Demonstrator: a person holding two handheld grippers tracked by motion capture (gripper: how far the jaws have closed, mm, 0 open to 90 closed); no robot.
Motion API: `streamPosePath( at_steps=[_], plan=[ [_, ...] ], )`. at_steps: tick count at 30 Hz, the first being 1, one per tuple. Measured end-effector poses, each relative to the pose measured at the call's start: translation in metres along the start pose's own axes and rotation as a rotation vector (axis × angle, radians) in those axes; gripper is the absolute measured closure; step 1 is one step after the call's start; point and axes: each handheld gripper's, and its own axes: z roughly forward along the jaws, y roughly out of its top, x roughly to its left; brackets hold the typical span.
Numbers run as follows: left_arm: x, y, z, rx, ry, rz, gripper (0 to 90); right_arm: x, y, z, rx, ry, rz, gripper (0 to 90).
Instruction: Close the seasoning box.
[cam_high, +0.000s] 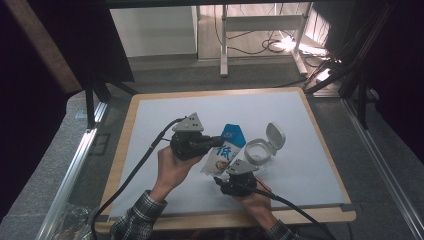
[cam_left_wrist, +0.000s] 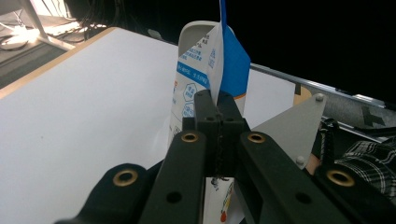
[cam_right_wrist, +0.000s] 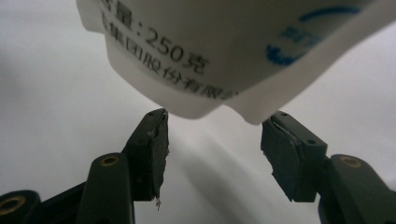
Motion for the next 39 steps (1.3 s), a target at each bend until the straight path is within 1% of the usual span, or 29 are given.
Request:
streamPosePath(
  at_steps=[6,7,8,11,12,13,15,16,17,21,23,25,26,27,30,32,34,35,37,39],
  plan=[
    [-0.002,0.004,0.001,-0.004,-0.013,-0.004,90.0,-0.001,0.002,0.0,-0.029,-0.003,0.028,42.0],
    [-0.003,0.004,0.001,-0.004,-0.015,-0.003,90.0,-0.001,0.003,0.0,-0.033,-0.006,0.029,42.0],
    [-0.003,0.005,0.001,-0.006,-0.014,-0.003,90.0,-0.002,0.003,0.0,-0.043,-0.013,0.02,42.0],
    [-0.002,0.005,0.002,-0.006,-0.02,-0.009,90.0,-0.001,0.003,-0.002,-0.047,-0.005,0.034,43.6],
    [-0.002,0.004,0.003,-0.006,-0.022,-0.013,90.0,-0.002,0.004,-0.002,-0.056,-0.004,0.023,45.2],
    [-0.002,0.004,0.003,-0.005,-0.023,-0.015,90.0,0.0,0.004,-0.003,-0.058,-0.012,0.023,46.7],
    [-0.002,0.004,0.005,-0.001,-0.027,-0.017,90.0,0.0,0.004,-0.003,-0.067,-0.013,0.018,49.7],
    [-0.002,0.004,0.006,-0.001,-0.029,-0.021,90.0,0.0,0.004,-0.003,-0.08,-0.021,0.004,50.3],
    [-0.002,0.004,0.006,0.0,-0.03,-0.022,90.0,0.0,0.004,-0.003,-0.081,-0.028,-0.001,50.9],
    [-0.001,0.004,0.007,0.0,-0.03,-0.026,90.0,0.001,0.004,-0.005,-0.083,-0.032,-0.002,53.6],
    [-0.001,0.003,0.008,-0.001,-0.03,-0.025,90.0,0.0,0.004,-0.005,-0.088,-0.028,-0.006,54.8],
    [-0.001,0.003,0.008,0.001,-0.031,-0.026,90.0,0.0,0.004,-0.006,-0.082,-0.02,-0.007,55.9],
    [-0.001,0.003,0.009,0.001,-0.027,-0.022,90.0,0.001,0.004,-0.006,-0.072,-0.006,0.003,56.7],
    [-0.001,0.003,0.009,0.002,-0.026,-0.019,90.0,0.001,0.004,-0.006,-0.069,-0.003,-0.002,57.3],
    [0.0,0.002,0.01,-0.005,-0.028,-0.007,90.0,0.0,0.003,-0.007,-0.067,-0.008,-0.011,59.7],
    [0.0,0.002,0.011,-0.011,-0.036,-0.01,90.0,0.0,0.003,-0.008,-0.068,-0.01,-0.008,60.2],
    [0.001,0.002,0.012,-0.014,-0.04,-0.012,90.0,-0.002,0.003,-0.009,-0.073,0.009,-0.002,61.4],
    [0.001,0.002,0.012,-0.018,-0.041,-0.011,90.0,-0.003,0.002,-0.009,-0.08,0.001,0.003,61.5],
    [0.001,0.002,0.013,-0.019,-0.048,-0.014,90.0,-0.004,0.002,-0.01,-0.084,0.003,-0.002,61.5],
    [0.001,0.002,0.014,-0.019,-0.05,-0.015,89.7,-0.003,0.002,-0.01,-0.081,0.014,0.002,61.5]
  ],
)
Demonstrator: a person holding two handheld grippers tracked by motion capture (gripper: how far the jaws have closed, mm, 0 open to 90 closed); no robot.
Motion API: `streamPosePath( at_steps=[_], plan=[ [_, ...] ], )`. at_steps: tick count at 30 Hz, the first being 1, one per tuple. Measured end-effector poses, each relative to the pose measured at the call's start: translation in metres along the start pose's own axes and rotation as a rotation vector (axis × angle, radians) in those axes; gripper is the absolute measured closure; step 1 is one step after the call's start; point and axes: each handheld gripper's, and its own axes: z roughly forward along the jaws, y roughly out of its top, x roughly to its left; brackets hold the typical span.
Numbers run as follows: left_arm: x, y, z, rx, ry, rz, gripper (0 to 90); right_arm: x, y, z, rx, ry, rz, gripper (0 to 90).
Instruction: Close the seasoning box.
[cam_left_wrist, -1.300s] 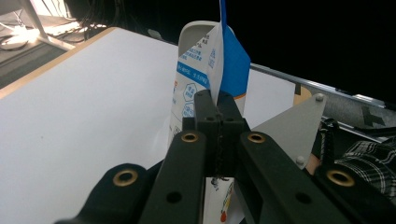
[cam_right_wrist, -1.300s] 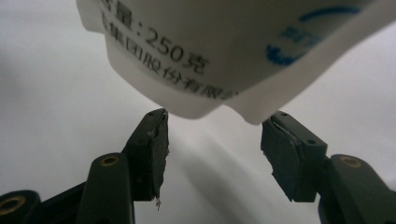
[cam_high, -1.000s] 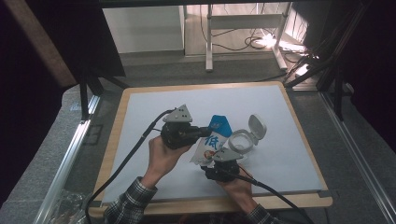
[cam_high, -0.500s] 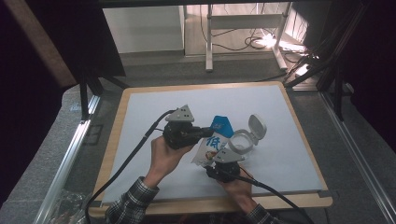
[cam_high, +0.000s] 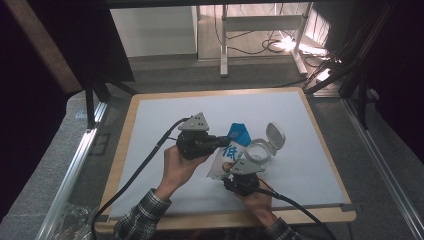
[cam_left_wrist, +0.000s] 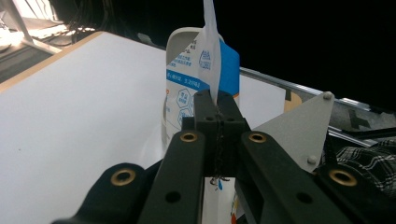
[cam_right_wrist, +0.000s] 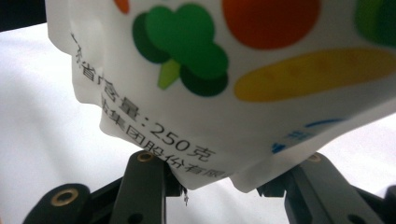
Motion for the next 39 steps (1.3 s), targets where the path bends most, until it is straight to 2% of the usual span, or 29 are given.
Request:
streamPosePath(
  at_steps=[11,14,15,16,17,19,29,35,39],
  plan=[
    [0.001,-0.002,0.006,0.005,-0.002,0.011,83.7,0.001,-0.001,-0.002,-0.015,0.016,-0.005,61.6],
    [0.002,-0.003,0.006,0.008,0.016,0.016,87.8,0.001,-0.001,-0.002,-0.015,0.016,-0.01,61.6],
    [0.003,-0.003,0.006,0.009,0.016,0.013,89.0,0.001,-0.001,-0.002,-0.015,0.016,-0.01,61.6],
    [0.004,-0.002,0.006,0.011,0.017,0.009,89.6,0.0,-0.001,-0.003,-0.004,0.051,-0.007,61.5],
    [0.004,-0.002,0.007,0.01,0.019,0.005,89.8,0.0,-0.002,-0.002,-0.014,0.021,-0.01,61.5],
    [0.005,-0.002,0.008,0.008,0.022,-0.004,90.0,0.0,-0.002,-0.002,-0.017,0.018,-0.009,61.5],
    [0.011,-0.001,0.015,0.004,0.009,-0.03,90.0,-0.001,-0.003,-0.006,-0.012,0.062,0.008,61.4],
    [0.005,0.006,0.022,0.021,0.015,-0.002,90.0,-0.001,-0.004,-0.008,-0.012,0.077,0.007,61.3],
    [0.007,0.01,0.027,0.028,0.015,-0.002,90.0,-0.003,-0.004,-0.012,-0.024,0.089,0.022,61.4]
  ],
)
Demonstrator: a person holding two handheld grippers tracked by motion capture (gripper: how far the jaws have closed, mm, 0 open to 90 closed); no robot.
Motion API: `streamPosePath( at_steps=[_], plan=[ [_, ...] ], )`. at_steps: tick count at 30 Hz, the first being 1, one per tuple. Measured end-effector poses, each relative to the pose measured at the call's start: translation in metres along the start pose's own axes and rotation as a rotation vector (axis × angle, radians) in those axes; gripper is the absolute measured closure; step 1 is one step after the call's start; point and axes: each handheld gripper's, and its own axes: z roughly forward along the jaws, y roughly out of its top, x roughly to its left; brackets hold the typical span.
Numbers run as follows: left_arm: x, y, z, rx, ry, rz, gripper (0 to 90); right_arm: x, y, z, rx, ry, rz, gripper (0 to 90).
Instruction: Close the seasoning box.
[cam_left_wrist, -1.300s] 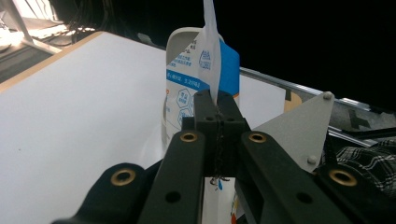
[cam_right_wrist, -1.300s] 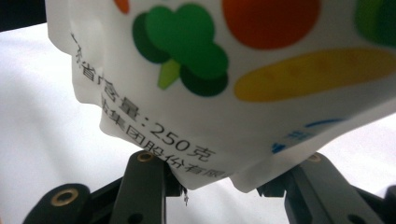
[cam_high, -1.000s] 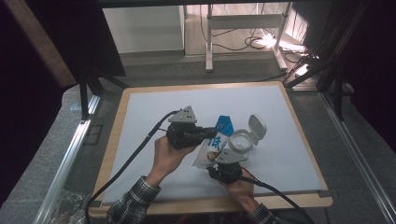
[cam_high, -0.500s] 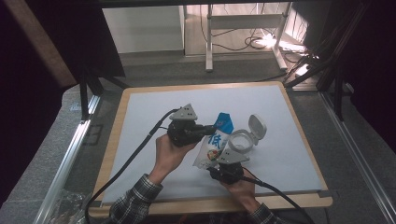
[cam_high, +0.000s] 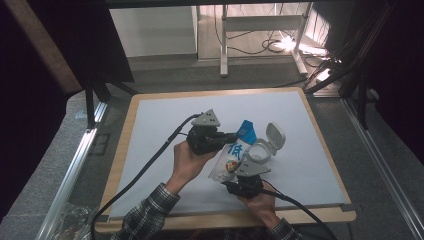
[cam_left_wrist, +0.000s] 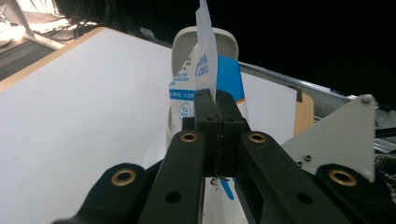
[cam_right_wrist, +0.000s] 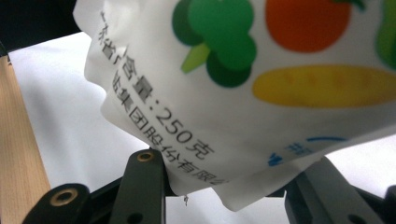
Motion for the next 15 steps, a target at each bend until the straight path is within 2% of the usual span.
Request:
streamPosePath(
  at_steps=[4,15],
  plan=[
    [0.0,0.003,0.007,0.02,0.007,0.009,90.0,-0.002,-0.001,-0.002,0.003,0.01,0.005,61.4],
    [0.007,0.001,0.016,0.018,-0.023,-0.017,90.0,-0.003,-0.003,-0.002,0.019,0.033,0.01,61.4]
  ],
)
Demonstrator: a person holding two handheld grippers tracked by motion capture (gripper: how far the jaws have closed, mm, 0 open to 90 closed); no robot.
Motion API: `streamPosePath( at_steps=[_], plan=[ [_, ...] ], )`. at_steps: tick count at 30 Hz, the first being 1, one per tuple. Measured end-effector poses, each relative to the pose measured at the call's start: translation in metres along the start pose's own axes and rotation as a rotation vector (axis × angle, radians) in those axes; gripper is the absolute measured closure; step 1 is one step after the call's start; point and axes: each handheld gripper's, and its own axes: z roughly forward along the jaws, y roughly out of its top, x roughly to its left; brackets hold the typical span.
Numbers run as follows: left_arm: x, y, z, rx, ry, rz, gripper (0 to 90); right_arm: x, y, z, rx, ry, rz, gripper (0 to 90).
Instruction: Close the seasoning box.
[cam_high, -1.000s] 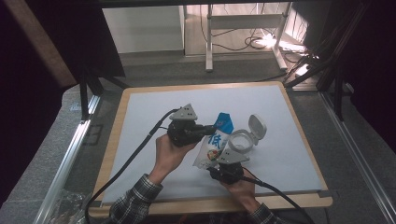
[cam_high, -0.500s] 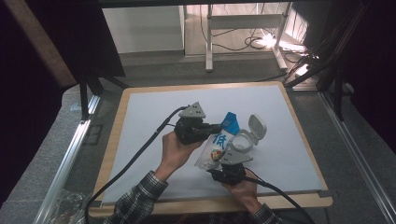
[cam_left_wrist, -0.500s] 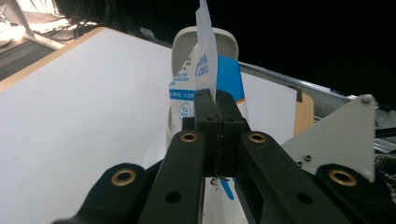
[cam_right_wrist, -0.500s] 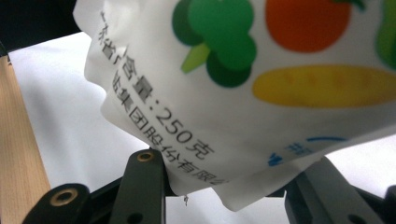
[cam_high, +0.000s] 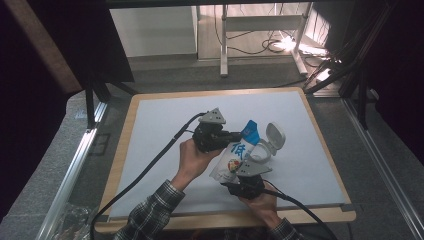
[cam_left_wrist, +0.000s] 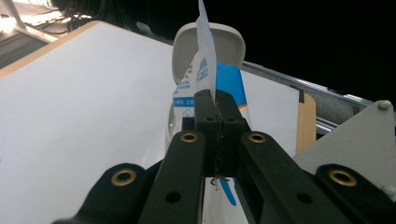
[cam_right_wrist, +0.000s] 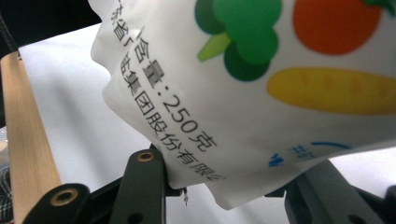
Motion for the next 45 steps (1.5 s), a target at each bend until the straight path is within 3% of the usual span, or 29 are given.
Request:
streamPosePath(
  at_steps=[4,9,27,33,45],
  plan=[
    [0.002,0.0,0.003,-0.002,-0.012,-0.013,90.0,0.0,0.0,-0.001,-0.001,0.016,0.015,61.7],
    [-0.001,0.006,0.009,0.026,-0.004,0.018,90.0,0.0,-0.001,-0.002,-0.002,0.023,0.018,62.0],
    [0.007,0.006,0.02,0.02,0.007,-0.013,90.0,-0.003,0.0,-0.003,-0.015,0.072,0.044,62.3],
    [0.001,0.013,0.026,0.039,0.01,0.015,90.0,-0.004,0.001,-0.004,-0.026,0.072,0.046,62.2],
    [0.005,0.013,0.031,0.038,0.005,-0.007,90.0,-0.004,0.002,-0.004,-0.037,0.106,0.072,62.2]
  ],
)
